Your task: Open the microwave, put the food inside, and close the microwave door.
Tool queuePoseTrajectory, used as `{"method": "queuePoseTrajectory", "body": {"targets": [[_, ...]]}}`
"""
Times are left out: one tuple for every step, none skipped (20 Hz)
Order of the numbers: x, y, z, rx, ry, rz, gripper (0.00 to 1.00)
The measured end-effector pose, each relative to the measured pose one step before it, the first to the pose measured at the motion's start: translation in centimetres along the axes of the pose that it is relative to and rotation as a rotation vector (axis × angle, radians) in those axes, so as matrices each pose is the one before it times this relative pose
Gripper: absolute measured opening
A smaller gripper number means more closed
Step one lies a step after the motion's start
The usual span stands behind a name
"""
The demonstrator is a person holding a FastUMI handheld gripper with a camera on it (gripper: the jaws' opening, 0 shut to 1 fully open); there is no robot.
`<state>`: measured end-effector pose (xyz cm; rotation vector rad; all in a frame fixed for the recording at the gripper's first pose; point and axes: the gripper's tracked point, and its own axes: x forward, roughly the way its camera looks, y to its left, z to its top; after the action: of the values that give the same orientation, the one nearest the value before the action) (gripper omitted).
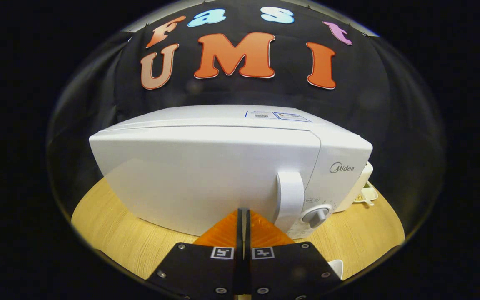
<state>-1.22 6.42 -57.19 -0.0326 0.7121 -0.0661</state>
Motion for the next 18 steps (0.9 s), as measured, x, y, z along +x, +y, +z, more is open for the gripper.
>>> {"method": "queuePoseTrajectory", "body": {"targets": [[-0.465,-0.067,0.649,0.00629,-0.01657,-0.00431,0.01],[-0.521,-0.199,1.2,0.01287,-0.02959,-0.00866,0.01],[-0.678,-0.216,1.493,0.00612,-0.03372,-0.01211,0.02],[-0.809,-0.349,1.344,-0.00041,-0.02855,-0.01355,0.02],[-0.87,-0.256,1.566,-0.0007,-0.02893,-0.00365,0.04],[-0.927,-0.263,1.862,0.00529,-0.03297,-0.00123,0.06],[-1.004,-0.436,2.068,0.00803,-0.03528,-0.00363,0.07],[-0.915,-0.59,2.103,0.00893,-0.03736,-0.00516,0.08],[-0.965,-1.459,2.305,0.00757,-0.03934,-0.00929,0.11],[-0.69,-0.802,2.274,0.00843,-0.03907,-0.01011,0.14],[-0.73,-0.752,2.284,0.01346,-0.0308,-0.00628,0.25],[-0.588,-0.722,2.206,0.01722,-0.02952,-0.00957,0.32],[-0.643,-0.776,2.191,0.01236,-0.02807,-0.00833,0.42],[-0.497,-0.468,2.253,0.00859,-0.03002,0.00157,0.46],[-0.519,-0.504,2.014,-0.00342,-0.02444,-0.00241,0.55],[-0.527,-0.852,1.949,-0.01415,-0.0343,-0.01105,0.59],[-0.518,-0.803,2.081,-0.0104,-0.02875,-0.01491,0.68],[-0.474,-0.288,1.66,-0.00394,-0.02197,-0.00103,0.72]]}}
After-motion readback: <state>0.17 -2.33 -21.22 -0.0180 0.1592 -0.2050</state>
